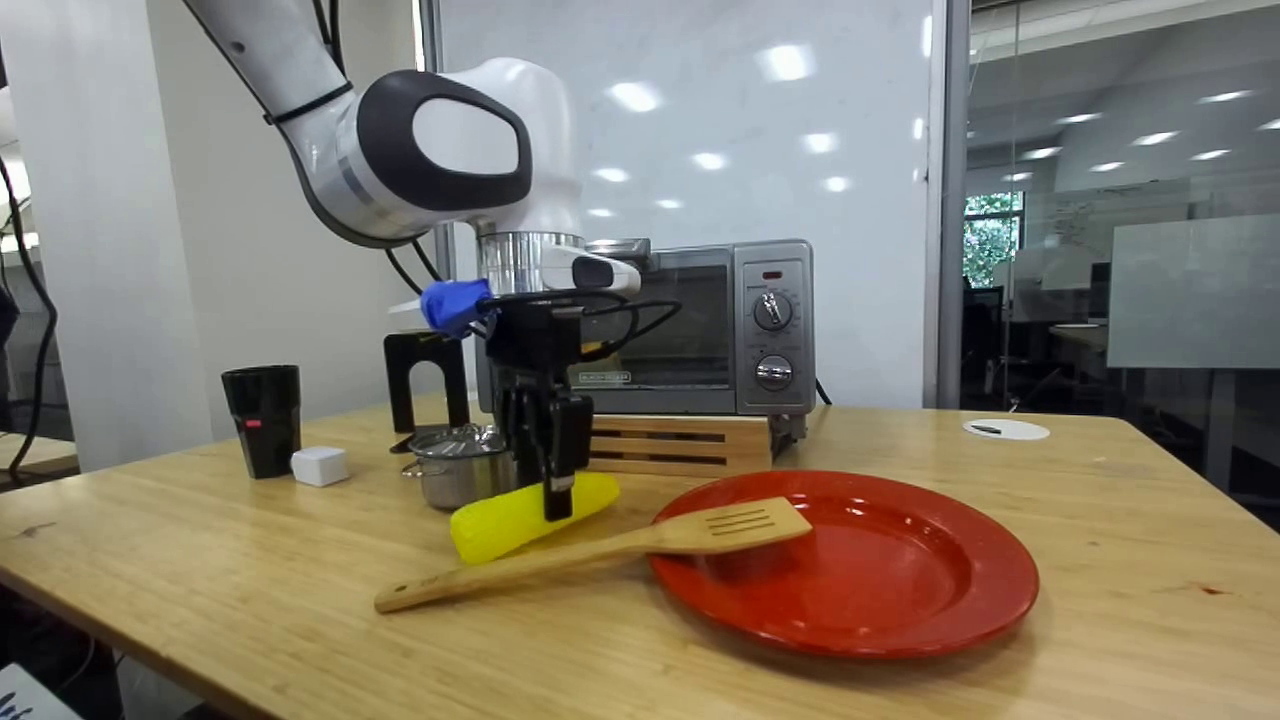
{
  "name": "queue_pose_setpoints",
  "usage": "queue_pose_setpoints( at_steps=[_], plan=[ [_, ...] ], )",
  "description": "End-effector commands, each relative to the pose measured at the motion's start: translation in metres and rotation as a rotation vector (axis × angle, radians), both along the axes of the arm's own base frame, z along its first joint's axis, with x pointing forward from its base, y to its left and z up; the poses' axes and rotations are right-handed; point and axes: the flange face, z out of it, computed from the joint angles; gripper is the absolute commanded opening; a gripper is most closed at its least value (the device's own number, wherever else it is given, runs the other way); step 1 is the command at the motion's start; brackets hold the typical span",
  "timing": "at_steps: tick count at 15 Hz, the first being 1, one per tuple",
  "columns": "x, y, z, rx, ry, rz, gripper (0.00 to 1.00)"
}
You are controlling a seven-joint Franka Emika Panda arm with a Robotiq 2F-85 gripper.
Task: Take the maize cob toy from the plate and place it on the table
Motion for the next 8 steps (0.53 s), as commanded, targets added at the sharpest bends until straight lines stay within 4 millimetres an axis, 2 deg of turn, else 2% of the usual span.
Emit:
queue_pose_setpoints(
  at_steps=[1,3,5,8],
  plan=[
    [0.008,-0.003,0.006,-0.014,0.005,-0.009,0.89],
    [0.011,-0.008,0.022,-0.015,-0.009,-0.002,0.99],
    [0.009,-0.019,0.046,-0.018,0.015,0.031,1.0],
    [0.001,-0.045,0.087,-0.012,0.124,0.175,1.0]
  ],
)
